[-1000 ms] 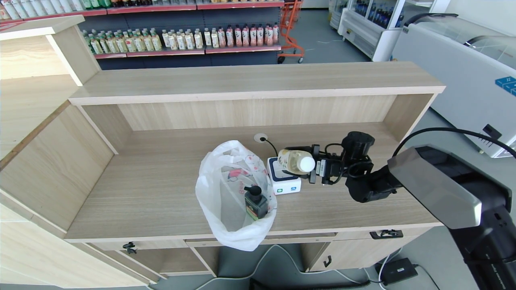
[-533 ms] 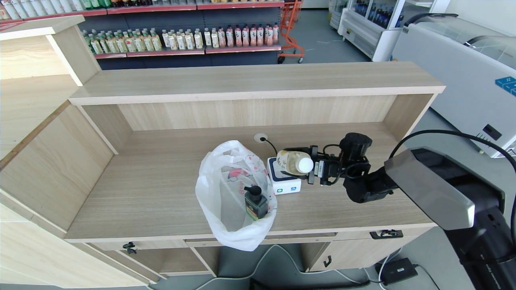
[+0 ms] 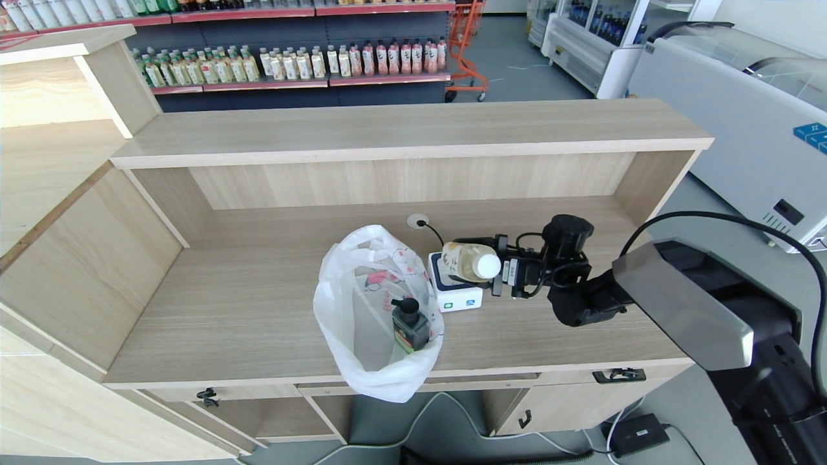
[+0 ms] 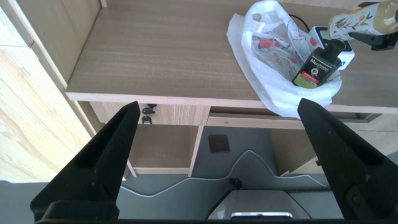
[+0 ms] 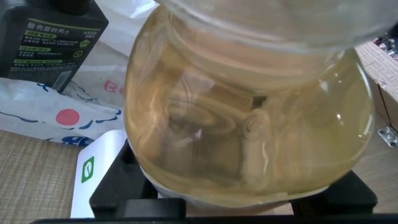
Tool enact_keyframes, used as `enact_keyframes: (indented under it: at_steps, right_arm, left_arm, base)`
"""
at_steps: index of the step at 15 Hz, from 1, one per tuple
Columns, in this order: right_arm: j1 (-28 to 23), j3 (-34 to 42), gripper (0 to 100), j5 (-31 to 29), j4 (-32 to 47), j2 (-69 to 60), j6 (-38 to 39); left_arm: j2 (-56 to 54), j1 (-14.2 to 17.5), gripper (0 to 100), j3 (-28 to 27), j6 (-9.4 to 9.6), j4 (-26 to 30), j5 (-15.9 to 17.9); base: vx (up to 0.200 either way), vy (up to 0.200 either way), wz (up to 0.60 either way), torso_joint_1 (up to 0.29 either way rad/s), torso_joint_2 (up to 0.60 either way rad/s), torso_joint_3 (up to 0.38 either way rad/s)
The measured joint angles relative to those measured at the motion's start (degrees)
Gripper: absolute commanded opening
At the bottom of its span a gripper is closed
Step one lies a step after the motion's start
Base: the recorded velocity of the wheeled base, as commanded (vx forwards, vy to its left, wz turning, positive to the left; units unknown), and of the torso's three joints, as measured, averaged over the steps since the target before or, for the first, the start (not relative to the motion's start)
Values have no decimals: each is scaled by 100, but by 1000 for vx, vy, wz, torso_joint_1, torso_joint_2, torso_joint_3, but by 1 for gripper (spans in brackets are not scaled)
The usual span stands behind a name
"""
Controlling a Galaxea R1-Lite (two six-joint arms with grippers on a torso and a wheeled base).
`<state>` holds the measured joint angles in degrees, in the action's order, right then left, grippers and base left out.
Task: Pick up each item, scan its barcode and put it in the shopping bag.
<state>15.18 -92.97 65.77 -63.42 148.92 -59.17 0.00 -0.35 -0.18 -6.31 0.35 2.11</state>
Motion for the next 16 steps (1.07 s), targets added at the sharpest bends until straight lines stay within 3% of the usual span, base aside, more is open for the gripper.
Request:
enact_keyframes:
  at_steps: [4,9,13,16]
  right_arm:
    - [0,-26,0,-5,-16,30,115]
    - [-239,-20,0,-44,-189,-176,818]
    - [-378,61,0,-185,-1306,-383,1969]
    - [-378,280,0,-890,-1979,-540,2972]
  left_arm:
    - [0,0,100,0,0,0,0]
    - [0,0,100,0,0,0,0]
    - [-2,0,100,0,0,0,0]
    - [0,0,100,0,2,-2,0]
  base:
    - [0,0,0,0,0,0]
    - [0,0,0,0,0,0]
    - [0,0,0,0,0,0]
    - [0,0,0,0,0,0]
